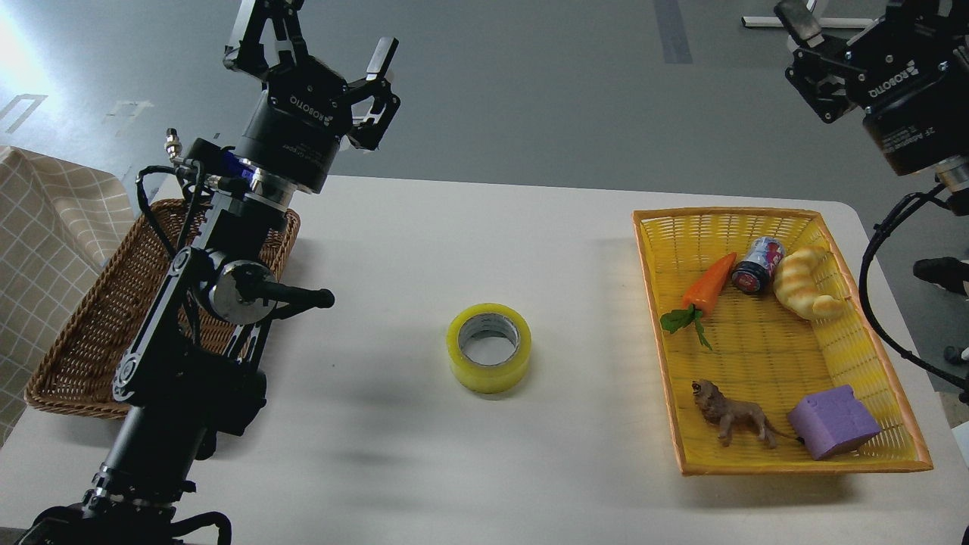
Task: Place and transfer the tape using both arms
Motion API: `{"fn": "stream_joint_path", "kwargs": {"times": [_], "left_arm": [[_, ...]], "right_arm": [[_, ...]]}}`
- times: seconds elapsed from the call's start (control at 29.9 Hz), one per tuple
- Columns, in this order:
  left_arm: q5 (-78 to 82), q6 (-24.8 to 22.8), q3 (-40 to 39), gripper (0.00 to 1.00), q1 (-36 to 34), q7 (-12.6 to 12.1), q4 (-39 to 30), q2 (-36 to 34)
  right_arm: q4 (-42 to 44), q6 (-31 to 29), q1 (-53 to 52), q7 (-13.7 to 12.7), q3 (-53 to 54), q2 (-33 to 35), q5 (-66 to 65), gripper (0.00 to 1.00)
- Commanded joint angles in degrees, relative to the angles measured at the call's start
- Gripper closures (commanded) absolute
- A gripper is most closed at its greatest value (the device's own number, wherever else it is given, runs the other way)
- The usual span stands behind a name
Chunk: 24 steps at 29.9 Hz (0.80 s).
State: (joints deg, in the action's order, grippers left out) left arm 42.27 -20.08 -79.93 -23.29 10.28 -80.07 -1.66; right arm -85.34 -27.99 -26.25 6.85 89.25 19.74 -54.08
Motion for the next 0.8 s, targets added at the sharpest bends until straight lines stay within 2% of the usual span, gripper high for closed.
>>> {"fn": "stream_joint_path", "kwargs": {"times": [0.0, 0.2, 0.77], "left_arm": [[0.0, 0.0, 0.3, 0.01, 0.7, -0.1, 0.0, 1.2], [0.0, -1.0, -0.1, 0.01, 0.8, -0.2, 0.0, 1.0], [0.1, -1.1, -0.1, 0.01, 1.5, -0.4, -0.2, 0.6]], "right_arm": [[1.2, 0.0, 0.3, 0.1, 3.0, 0.4, 0.6, 0.0], [3.1, 0.0, 0.4, 0.1, 3.9, 0.2, 6.7, 0.0], [4.4, 0.0, 0.6, -0.7, 3.8, -1.9, 6.9, 0.0]]}}
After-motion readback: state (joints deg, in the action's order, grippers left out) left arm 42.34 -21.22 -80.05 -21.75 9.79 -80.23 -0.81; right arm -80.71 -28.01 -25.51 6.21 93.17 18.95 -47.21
